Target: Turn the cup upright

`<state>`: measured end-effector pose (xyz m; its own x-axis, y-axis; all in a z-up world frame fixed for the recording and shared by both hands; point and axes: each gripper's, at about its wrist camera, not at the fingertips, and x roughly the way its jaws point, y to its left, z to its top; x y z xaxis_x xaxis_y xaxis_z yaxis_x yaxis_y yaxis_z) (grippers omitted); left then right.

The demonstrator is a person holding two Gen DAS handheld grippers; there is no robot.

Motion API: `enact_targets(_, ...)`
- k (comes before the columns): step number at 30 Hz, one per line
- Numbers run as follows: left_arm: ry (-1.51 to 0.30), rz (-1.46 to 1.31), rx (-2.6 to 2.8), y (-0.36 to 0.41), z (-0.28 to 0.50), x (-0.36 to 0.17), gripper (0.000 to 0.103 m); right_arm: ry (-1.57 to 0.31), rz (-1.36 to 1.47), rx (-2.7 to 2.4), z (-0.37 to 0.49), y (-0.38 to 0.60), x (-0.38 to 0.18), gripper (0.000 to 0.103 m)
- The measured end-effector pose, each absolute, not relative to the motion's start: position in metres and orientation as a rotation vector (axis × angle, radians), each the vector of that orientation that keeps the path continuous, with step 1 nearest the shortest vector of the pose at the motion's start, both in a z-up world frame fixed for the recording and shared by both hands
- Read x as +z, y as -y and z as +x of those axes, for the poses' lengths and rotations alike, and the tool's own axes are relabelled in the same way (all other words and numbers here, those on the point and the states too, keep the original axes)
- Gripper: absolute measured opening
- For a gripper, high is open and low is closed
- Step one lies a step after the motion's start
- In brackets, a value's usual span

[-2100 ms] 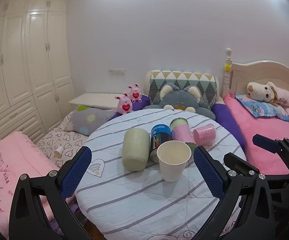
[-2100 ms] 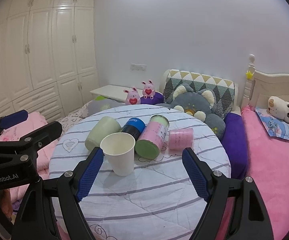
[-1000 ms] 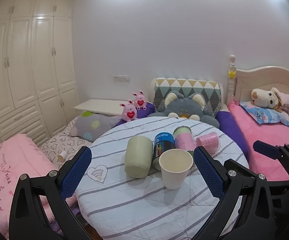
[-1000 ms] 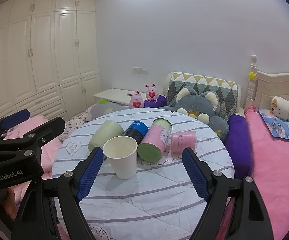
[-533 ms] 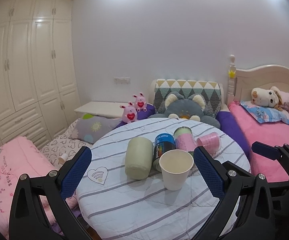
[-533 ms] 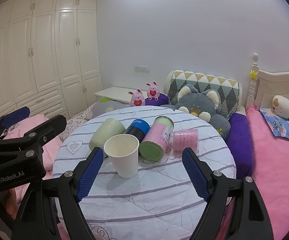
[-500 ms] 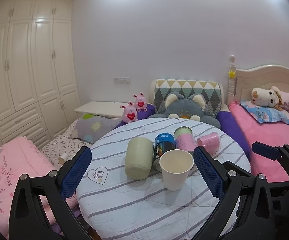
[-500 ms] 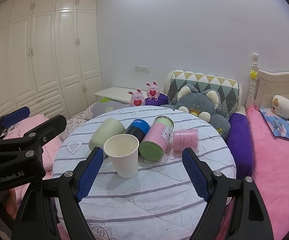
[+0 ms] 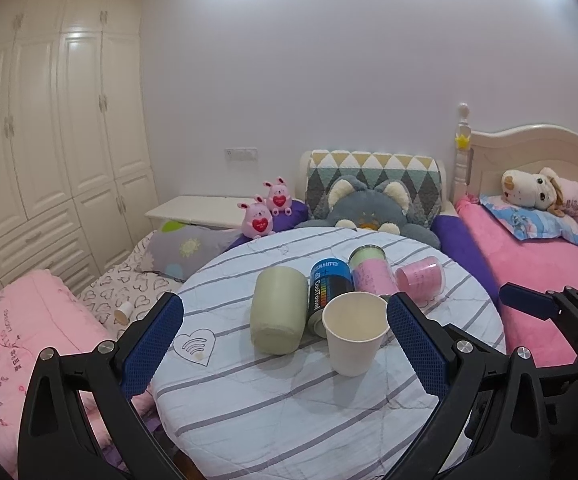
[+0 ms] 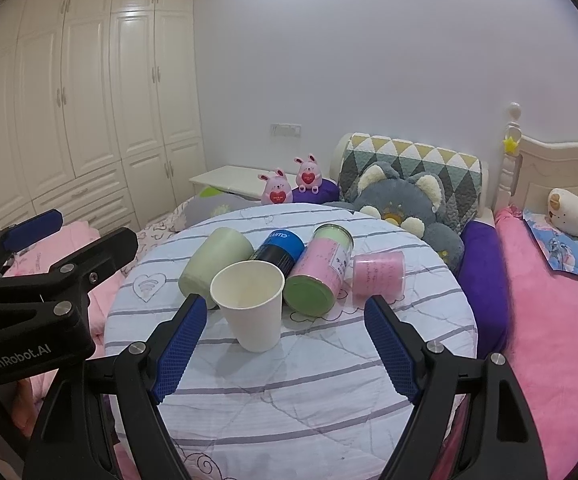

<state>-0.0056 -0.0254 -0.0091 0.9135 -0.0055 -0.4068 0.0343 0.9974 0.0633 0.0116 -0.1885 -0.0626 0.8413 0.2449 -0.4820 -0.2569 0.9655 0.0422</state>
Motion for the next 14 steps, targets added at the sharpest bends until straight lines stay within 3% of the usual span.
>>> enact_targets(14,-0.448,0.054,-0.075,0.013,0.002,-0.016,0.103,-0.544,-0.049,0.264,0.024,0.172,-0.067,0.082)
